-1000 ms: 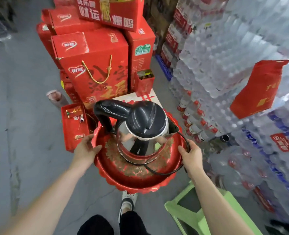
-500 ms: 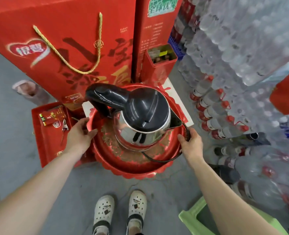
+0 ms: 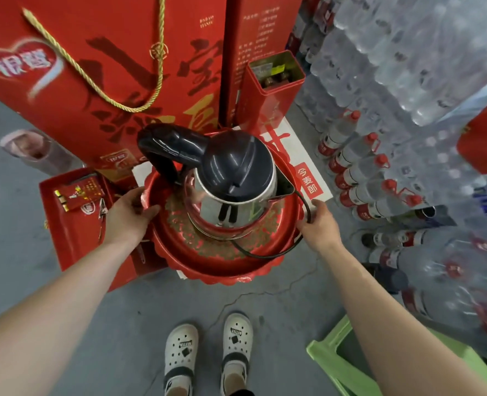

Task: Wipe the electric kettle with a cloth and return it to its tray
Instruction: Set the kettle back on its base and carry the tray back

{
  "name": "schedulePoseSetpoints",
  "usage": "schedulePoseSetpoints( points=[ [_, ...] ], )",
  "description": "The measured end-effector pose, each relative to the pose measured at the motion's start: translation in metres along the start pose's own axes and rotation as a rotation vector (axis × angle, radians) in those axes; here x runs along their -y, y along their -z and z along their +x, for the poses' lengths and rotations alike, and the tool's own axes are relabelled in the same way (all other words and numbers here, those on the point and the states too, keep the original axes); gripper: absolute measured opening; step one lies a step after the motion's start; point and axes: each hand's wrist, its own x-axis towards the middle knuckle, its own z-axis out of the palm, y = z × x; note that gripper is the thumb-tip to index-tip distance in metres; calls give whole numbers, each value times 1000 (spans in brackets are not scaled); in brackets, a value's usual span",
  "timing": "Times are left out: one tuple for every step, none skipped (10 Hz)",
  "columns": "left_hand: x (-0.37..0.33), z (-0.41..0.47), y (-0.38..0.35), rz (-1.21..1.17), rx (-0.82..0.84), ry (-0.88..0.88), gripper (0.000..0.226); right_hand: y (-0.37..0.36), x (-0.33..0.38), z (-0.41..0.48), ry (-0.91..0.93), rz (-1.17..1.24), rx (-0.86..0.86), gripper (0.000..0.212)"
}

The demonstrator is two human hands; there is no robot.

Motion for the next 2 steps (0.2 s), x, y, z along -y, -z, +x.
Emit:
schedulePoseSetpoints(
  points=[
    [6,-13,11,-57,-15,30,50,46,31,-29,103,108,-130,60],
    [16,-42,32,-1,-12,34,44,122,82,-103,359,383,-404,35]
  ],
)
